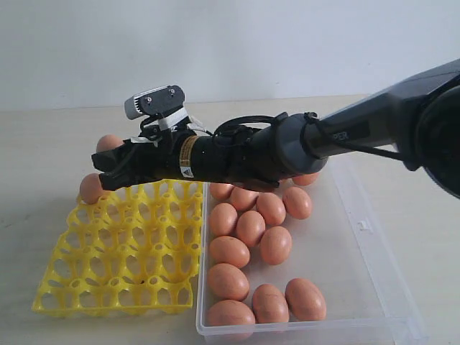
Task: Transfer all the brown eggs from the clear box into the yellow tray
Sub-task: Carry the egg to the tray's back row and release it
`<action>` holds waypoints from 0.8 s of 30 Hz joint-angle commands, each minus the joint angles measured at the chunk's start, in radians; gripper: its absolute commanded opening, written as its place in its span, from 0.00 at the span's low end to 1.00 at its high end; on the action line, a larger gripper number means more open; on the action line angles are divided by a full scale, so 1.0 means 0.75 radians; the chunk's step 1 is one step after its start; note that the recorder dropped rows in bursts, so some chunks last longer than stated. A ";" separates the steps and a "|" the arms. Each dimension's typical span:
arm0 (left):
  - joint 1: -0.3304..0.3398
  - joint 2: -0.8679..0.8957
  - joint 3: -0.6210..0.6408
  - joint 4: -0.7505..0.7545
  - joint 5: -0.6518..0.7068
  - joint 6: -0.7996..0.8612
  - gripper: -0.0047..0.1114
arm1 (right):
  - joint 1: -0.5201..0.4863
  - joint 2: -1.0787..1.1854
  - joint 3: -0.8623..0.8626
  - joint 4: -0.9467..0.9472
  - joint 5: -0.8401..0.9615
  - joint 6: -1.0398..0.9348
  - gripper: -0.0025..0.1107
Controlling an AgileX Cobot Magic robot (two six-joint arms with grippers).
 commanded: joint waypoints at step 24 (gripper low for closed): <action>-0.010 -0.007 -0.005 -0.003 -0.012 -0.008 0.04 | -0.009 -0.473 0.037 0.106 1.352 -0.247 0.03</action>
